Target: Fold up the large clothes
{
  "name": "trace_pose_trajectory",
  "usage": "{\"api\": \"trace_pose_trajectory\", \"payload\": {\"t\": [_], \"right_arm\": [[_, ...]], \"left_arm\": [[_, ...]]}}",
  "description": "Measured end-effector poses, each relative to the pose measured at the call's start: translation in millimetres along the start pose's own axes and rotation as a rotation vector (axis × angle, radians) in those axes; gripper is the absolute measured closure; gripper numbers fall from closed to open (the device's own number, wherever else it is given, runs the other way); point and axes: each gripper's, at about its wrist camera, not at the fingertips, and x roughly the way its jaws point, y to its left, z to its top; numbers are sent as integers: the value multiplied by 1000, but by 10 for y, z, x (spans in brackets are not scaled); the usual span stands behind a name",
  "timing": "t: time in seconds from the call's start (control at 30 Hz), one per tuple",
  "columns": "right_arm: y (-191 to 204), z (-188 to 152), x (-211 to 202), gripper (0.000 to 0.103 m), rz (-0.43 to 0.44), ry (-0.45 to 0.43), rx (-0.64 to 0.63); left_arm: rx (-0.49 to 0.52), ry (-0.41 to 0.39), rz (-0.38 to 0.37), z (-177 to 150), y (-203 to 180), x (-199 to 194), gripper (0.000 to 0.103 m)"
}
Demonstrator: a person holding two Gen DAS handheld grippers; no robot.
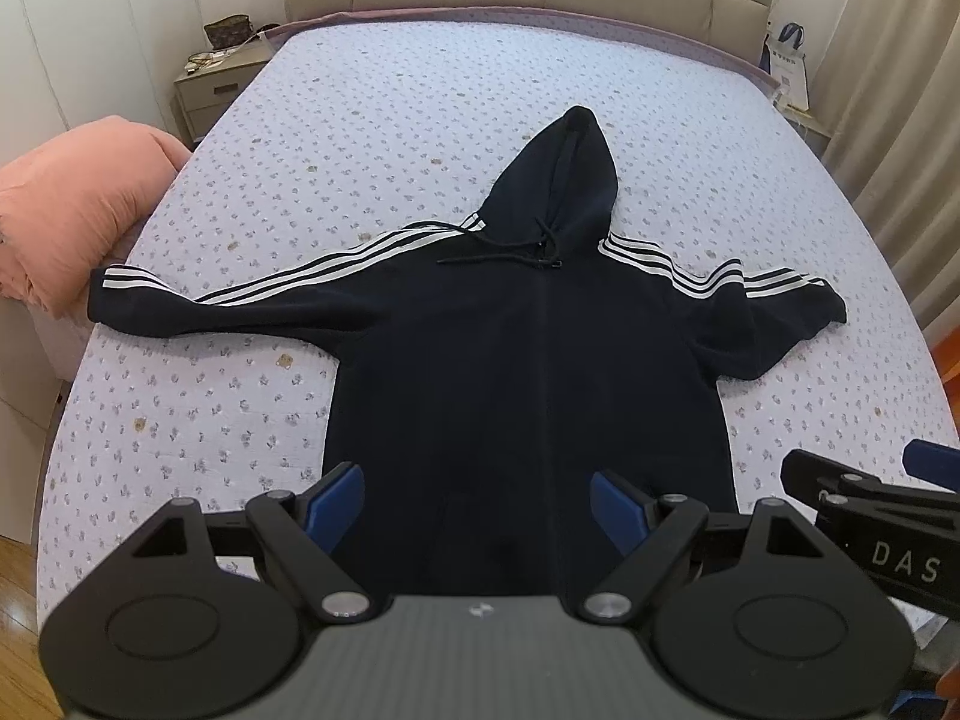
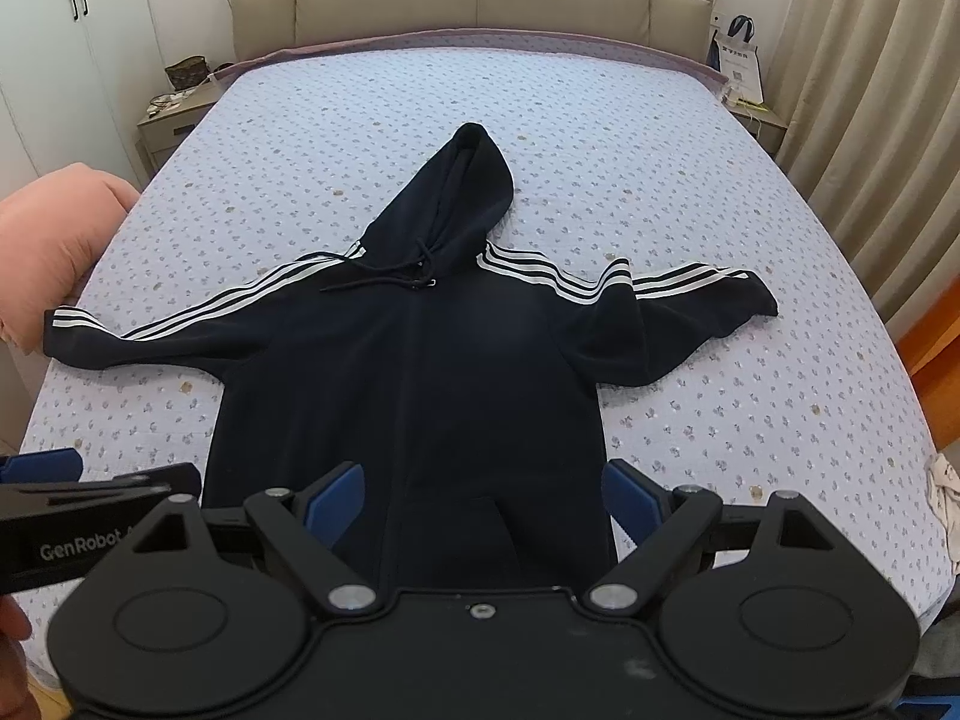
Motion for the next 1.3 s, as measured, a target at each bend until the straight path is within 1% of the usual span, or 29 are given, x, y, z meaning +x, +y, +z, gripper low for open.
{"api": "trace_pose_trajectory", "payload": {"t": [0.37, 0.67, 0.93, 1.13, 1.3], "right_arm": [[26, 10, 46, 1, -5, 9, 9], [138, 61, 162, 1, -23, 36, 28], [158, 155, 270, 1, -65, 49, 34], [32, 198, 355, 1, -76, 56, 34], [-183, 267, 496, 1, -45, 69, 29]], "left_arm": [[9, 11, -15, 34, 18, 91, 18], [26, 26, -19, 74, 83, 218, 18], [54, 16, -22, 197, 112, 358, 18], [67, 19, -14, 314, -58, 472, 18], [68, 12, 10, 393, -337, 540, 18]]}}
